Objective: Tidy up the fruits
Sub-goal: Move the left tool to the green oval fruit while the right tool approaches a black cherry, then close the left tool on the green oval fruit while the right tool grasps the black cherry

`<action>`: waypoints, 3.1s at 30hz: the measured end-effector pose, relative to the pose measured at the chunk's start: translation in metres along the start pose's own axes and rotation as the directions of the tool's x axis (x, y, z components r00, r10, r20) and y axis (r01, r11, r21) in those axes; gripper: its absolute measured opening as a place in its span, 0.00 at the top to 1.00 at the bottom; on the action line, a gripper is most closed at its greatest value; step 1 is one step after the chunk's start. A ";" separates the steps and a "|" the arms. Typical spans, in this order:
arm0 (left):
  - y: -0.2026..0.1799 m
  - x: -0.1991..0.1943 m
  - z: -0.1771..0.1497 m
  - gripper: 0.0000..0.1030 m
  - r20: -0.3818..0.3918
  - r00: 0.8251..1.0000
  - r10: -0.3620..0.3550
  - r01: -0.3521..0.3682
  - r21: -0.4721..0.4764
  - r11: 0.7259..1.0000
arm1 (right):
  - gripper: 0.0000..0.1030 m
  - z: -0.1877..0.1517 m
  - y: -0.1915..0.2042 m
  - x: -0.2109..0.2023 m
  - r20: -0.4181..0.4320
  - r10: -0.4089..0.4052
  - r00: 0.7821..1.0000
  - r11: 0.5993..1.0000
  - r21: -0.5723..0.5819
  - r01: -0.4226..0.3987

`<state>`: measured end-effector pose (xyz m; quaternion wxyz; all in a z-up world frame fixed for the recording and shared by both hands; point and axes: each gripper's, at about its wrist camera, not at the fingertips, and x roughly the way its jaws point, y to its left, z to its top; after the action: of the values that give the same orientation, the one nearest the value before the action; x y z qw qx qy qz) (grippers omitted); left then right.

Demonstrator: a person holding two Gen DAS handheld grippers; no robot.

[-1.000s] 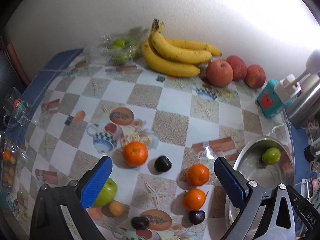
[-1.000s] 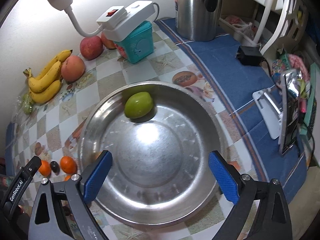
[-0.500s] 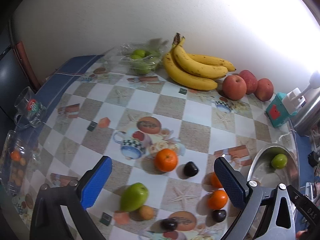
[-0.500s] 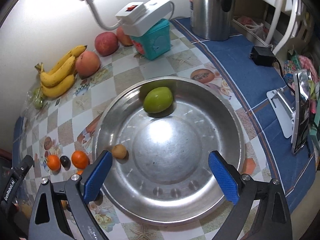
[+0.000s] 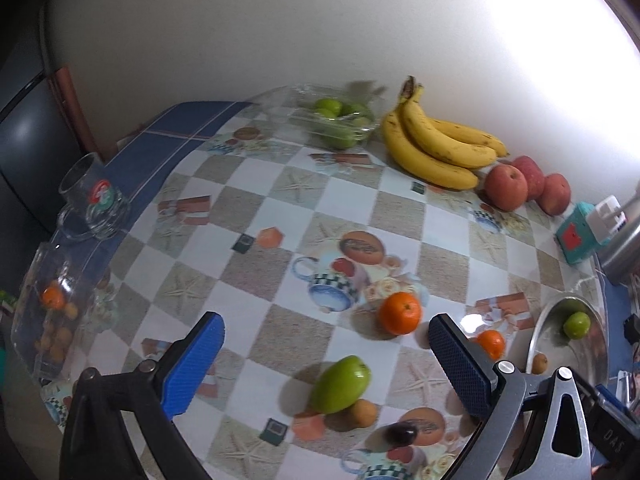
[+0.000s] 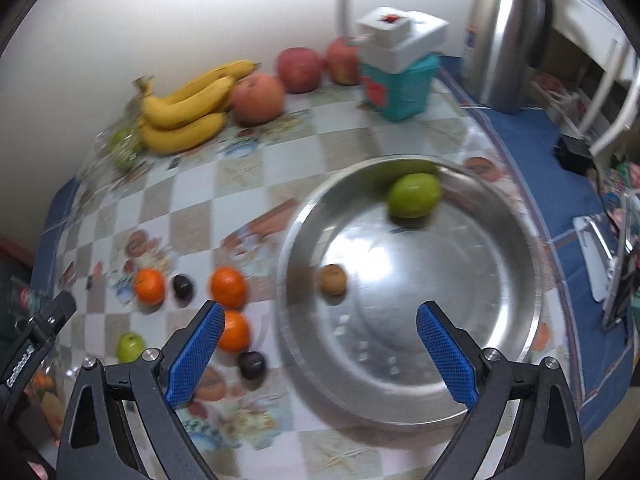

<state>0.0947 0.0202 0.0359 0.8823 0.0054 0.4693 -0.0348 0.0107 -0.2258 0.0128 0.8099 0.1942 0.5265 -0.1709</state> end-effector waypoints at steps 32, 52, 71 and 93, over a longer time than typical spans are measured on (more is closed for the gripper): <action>-0.007 0.071 -0.023 0.01 -0.289 0.955 -0.073 0.094 0.060 0.994 | 0.09 -0.029 0.056 0.045 -0.185 0.099 0.978 0.981 -0.146 -0.126; -0.019 0.088 -0.035 0.24 -0.347 0.932 -0.100 0.132 0.068 0.989 | 0.41 -0.038 0.065 0.065 -0.225 0.009 0.974 0.975 -0.214 -0.059; -0.013 0.100 -0.040 0.39 -0.360 0.927 -0.103 0.122 0.031 0.992 | 0.51 -0.044 0.068 0.088 -0.262 0.005 0.965 0.977 -0.204 -0.060; -0.009 0.094 -0.034 0.56 -0.342 0.932 -0.122 0.132 0.005 0.991 | 0.73 -0.036 0.055 0.083 -0.264 0.032 0.964 0.983 -0.166 -0.079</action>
<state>0.1179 0.0075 -0.0608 0.7834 -0.0068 0.6139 -0.0968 0.0412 -0.1666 -0.0695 0.7521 0.1578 0.6355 -0.0743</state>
